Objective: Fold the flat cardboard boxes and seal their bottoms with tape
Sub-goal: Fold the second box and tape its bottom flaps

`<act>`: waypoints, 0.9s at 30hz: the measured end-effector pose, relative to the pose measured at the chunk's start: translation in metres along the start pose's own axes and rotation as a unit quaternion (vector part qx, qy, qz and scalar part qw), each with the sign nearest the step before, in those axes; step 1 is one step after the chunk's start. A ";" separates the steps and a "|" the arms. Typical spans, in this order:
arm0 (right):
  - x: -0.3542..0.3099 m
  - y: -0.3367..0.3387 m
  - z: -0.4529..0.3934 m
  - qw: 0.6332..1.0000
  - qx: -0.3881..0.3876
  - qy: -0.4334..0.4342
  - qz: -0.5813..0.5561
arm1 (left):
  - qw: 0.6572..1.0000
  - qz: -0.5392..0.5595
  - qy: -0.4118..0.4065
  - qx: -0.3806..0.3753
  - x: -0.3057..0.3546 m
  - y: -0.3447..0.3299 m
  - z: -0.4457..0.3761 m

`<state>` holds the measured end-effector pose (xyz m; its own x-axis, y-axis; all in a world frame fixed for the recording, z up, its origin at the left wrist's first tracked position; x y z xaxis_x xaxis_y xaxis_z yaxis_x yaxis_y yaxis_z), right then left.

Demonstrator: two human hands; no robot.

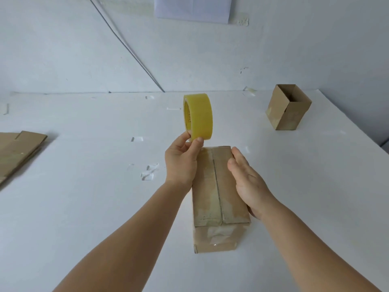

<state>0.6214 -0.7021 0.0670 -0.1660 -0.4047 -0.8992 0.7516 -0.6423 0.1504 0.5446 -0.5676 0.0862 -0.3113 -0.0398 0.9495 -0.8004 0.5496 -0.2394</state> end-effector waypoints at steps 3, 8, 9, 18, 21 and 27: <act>-0.010 0.000 -0.002 0.999 0.011 0.025 0.021 | 1.000 -0.006 -0.012 -0.009 0.007 0.010 -0.002; -0.052 0.022 0.003 0.992 0.044 0.112 -0.035 | 0.985 -0.023 -0.062 -0.158 0.046 0.009 0.007; -0.060 0.025 0.006 0.989 0.016 0.128 -0.070 | 0.976 -0.032 -0.061 -0.209 0.053 0.006 0.013; -0.073 0.040 0.036 0.965 -0.144 0.188 -0.109 | 0.929 -0.126 0.139 -0.320 0.057 0.006 0.046; -0.070 0.040 0.046 0.965 -0.154 0.188 -0.095 | 0.895 -0.163 0.191 -0.368 0.056 0.004 0.056; -0.069 0.045 0.065 0.962 -0.156 0.189 -0.116 | 0.904 -0.181 0.179 -0.344 0.061 -0.001 0.064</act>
<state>0.6252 -0.7453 0.1622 -0.1535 0.0298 -0.9877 0.8873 -0.4357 -0.1510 0.4940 -0.6239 0.1311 0.1907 -0.1154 0.9748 -0.2706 0.9484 0.1652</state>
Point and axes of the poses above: each hand's wrist, its own z-axis away from the middle knuckle, its own y-axis out of the back of the hand, x = y × z, the point moved 7 cm from there along -z, towards the middle knuckle, and after that the axes turned 13 degrees about -y, right-handed, at the moved point
